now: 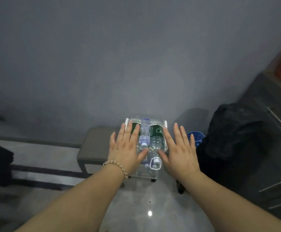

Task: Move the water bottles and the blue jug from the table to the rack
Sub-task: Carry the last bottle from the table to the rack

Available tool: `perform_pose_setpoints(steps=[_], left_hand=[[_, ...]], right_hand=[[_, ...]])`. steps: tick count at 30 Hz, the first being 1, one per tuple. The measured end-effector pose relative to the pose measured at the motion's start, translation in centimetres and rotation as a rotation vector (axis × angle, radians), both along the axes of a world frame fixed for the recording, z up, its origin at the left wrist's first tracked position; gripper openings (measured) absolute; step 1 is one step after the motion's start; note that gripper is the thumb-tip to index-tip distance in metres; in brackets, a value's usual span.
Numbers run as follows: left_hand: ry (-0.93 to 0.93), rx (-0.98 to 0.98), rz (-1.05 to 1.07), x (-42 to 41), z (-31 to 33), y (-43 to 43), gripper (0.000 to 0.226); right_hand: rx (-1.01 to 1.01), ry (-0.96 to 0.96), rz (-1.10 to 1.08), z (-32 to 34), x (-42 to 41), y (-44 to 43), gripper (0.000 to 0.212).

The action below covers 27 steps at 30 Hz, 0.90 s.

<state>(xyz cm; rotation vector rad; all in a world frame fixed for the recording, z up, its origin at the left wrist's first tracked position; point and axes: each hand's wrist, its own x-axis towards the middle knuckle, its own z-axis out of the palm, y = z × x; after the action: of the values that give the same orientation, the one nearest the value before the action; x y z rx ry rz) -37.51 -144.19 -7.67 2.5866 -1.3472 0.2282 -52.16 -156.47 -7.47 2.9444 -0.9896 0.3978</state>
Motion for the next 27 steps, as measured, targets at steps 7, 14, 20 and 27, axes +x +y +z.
perform_pose_setpoints(steps=[7,14,20,27], left_hand=[[-0.090,-0.005,0.215,-1.4,5.7,11.2,0.082],[-0.073,-0.038,0.390,-3.7,7.9,28.4,0.078],[-0.123,-0.012,0.623,-8.2,10.1,51.1,0.078],[-0.133,0.033,0.866,-14.0,13.4,76.5,0.080]], right_hand=[[-0.013,-0.078,0.223,4.9,1.2,9.1,0.073],[0.051,-0.132,0.487,5.6,2.8,24.8,0.074],[0.125,-0.212,0.741,6.2,3.3,46.2,0.071],[0.239,-0.246,0.927,7.7,2.4,71.5,0.073]])
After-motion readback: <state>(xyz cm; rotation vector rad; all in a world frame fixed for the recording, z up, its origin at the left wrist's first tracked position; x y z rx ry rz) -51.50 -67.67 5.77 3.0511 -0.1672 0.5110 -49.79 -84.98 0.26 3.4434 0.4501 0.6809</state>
